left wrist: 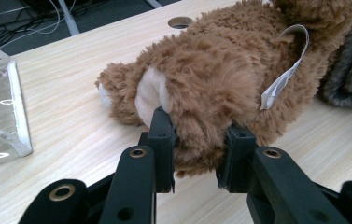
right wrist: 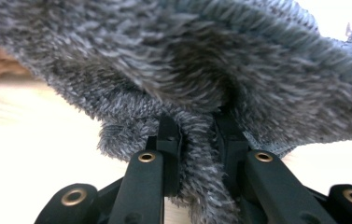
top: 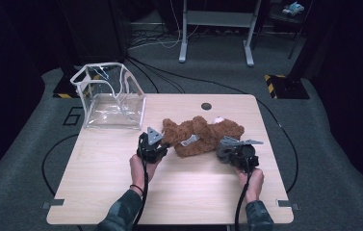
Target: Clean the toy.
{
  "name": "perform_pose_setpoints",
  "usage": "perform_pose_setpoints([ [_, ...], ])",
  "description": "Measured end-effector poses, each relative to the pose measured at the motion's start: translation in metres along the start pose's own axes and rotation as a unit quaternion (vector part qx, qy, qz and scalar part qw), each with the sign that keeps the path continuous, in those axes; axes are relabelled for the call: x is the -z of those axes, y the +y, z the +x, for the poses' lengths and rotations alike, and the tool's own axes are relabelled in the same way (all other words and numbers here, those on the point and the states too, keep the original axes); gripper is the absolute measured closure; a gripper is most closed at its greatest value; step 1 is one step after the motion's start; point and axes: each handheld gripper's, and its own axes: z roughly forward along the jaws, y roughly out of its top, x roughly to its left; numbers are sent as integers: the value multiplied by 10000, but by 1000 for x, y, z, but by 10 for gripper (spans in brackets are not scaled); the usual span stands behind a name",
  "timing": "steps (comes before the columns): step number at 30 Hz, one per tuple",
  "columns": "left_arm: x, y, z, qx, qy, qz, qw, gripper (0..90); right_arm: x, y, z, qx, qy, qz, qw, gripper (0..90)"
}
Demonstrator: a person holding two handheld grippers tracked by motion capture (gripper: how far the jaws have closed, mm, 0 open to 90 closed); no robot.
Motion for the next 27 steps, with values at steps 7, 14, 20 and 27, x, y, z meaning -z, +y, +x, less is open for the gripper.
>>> perform_pose_setpoints([
  [7, 0, 0, 0, 5, 4, -5, 10000, 704, 12, -1, -20, -222, -73, -157, 9996, 757],
  [14, -2, -1, 0, -11, 11, 26, 10000, 701, 43, 21, 1, 120, 214, -815, 9964, 753],
  [20, -3, -2, 1, -7, -2, 77, 10000, 700, 34, 44, 26, 456, 256, -698, 9962, 752],
  [27, -4, -3, 1, 26, 11, 54, 10000, 701, 23, 38, 0, 117, -192, -459, 9987, 753],
])
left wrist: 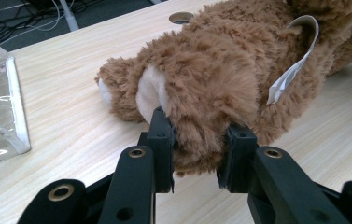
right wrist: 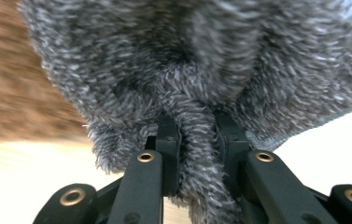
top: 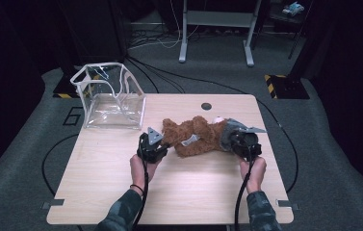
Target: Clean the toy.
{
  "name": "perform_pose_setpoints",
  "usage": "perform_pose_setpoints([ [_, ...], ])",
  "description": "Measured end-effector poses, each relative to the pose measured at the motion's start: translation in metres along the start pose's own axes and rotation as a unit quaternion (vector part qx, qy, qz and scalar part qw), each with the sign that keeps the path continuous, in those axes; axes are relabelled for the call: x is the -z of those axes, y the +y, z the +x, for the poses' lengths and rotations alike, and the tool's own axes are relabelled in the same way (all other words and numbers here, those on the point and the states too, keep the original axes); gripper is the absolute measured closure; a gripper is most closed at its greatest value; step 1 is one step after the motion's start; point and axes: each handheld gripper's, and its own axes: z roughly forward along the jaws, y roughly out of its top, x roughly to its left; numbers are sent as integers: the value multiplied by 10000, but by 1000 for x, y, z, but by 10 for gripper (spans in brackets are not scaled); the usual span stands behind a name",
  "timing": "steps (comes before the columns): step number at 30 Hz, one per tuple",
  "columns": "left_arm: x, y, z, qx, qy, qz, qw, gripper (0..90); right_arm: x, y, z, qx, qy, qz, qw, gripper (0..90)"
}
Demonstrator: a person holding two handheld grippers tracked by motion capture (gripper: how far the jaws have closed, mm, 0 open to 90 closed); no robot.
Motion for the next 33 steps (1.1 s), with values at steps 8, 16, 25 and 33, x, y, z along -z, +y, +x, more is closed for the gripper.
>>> perform_pose_setpoints([
  [8, -1, -1, 1, -5, 18, 14, 10000, 700, -6, -18, -36, -364, -287, 318, 9984, 751],
  [16, -1, 0, 0, -23, 20, 53, 10000, 700, 13, -5, -23, -173, 45, -194, 9997, 747],
  [25, -1, -1, 1, -22, 14, 25, 10000, 700, -12, -16, -30, -302, -70, 590, 9978, 740],
  [33, -1, 0, 0, -28, 21, 31, 10000, 700, 5, -28, -56, -416, -285, 879, 9948, 719],
])
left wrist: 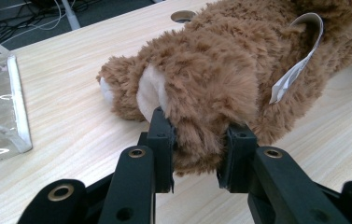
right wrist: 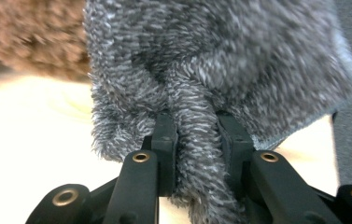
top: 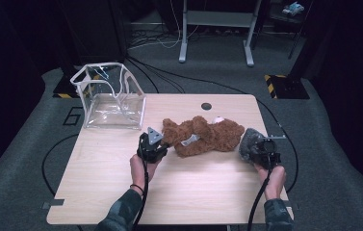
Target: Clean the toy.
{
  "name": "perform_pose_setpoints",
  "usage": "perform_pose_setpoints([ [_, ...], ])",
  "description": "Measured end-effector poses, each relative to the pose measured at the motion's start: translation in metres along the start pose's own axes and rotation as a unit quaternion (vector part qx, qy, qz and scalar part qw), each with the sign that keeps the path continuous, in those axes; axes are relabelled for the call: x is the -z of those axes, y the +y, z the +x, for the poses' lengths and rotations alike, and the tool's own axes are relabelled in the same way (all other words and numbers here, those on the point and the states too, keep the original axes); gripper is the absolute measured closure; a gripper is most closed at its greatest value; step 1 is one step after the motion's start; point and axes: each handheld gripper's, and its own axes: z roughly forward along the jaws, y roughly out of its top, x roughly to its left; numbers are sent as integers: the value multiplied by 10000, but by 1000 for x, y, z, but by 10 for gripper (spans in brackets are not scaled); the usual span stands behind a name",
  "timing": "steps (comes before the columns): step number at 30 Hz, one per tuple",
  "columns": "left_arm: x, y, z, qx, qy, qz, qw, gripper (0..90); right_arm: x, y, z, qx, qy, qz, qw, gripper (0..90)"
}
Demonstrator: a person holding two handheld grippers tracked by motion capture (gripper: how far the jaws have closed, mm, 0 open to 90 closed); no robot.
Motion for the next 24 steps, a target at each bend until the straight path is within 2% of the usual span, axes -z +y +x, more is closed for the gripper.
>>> perform_pose_setpoints([
  [1, 0, 0, 0, -5, 0, -3, 10000, 700, 2, -1, 0, -78, -55, 90, 9999, 714],
  [2, 0, 0, 0, -13, -7, 23, 10000, 700, 1, -2, -4, -25, -41, 185, 9998, 709],
  [5, 0, 1, 0, -9, 8, 4, 10000, 700, 1, -4, -8, -68, -35, 267, 9996, 667],
  [8, 1, 2, 0, -5, -10, 28, 10000, 699, -2, -5, -12, -65, -38, 227, 9997, 583],
  [10, 1, 1, 0, 2, 10, -11, 10000, 699, -2, -6, -13, -191, -12, 196, 9996, 534],
  [13, 1, 1, 0, 0, 11, -23, 10000, 698, 1, -7, -15, -172, 29, 27, 9998, 451],
  [15, 1, 2, 0, 4, 7, -7, 10000, 698, 5, -9, -15, -238, 133, -76, 9996, 325],
  [18, 1, 1, -1, 7, 11, -17, 10000, 697, 11, -11, -12, -147, 289, -295, 9990, 218],
  [24, 1, 2, -1, -15, 2, -5, 10000, 695, 17, -11, 2, 120, 676, -568, 9960, 141],
])
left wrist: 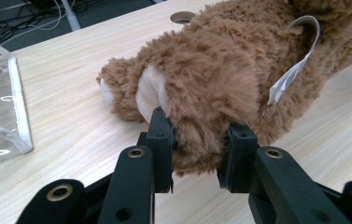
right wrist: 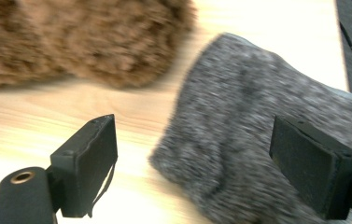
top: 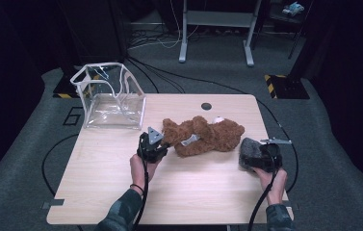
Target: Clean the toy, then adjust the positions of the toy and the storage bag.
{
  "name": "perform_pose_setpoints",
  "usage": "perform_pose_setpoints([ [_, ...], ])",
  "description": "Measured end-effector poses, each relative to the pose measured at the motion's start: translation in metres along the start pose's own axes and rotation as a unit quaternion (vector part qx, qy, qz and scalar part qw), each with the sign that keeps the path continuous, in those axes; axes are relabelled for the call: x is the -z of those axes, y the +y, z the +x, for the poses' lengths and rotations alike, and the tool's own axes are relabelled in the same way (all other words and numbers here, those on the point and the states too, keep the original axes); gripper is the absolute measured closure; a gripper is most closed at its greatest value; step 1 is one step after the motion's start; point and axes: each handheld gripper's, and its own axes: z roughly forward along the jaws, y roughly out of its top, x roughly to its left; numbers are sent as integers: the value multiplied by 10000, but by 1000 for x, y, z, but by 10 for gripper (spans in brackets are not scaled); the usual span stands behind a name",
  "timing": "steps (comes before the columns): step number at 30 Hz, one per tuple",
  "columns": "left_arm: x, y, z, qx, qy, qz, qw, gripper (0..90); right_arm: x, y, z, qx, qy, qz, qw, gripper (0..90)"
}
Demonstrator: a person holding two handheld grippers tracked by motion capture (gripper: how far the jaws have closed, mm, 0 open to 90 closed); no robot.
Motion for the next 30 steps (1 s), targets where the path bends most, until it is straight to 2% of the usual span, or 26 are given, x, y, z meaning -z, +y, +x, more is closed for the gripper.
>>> perform_pose_setpoints([
  [8, 0, 1, 0, -22, -6, 13, 10000, 696, -2, 4, 20, 337, 303, -144, 9989, 74],
  [10, 1, 1, 0, -24, -22, 35, 10000, 696, -2, 5, 25, 336, 379, -196, 9985, 66],
  [15, 1, 2, 1, 14, -47, 38, 10000, 692, -2, 13, 36, 516, 511, -277, 9970, 39],
  [20, 1, 2, 2, 43, -77, 51, 9999, 620, 0, 25, 50, 712, 645, -398, 9946, 37],
  [22, 1, 3, 2, 66, -82, 60, 9999, 564, 0, 29, 56, 778, 679, -416, 9938, 39],
  [26, 1, 5, 4, 107, -90, 42, 9999, 498, 0, 40, 72, 958, 760, -434, 9915, 47],
  [30, -1, 6, 7, 123, -141, 91, 9998, 490, -3, 53, 89, 1209, 829, -442, 9882, 60],
])
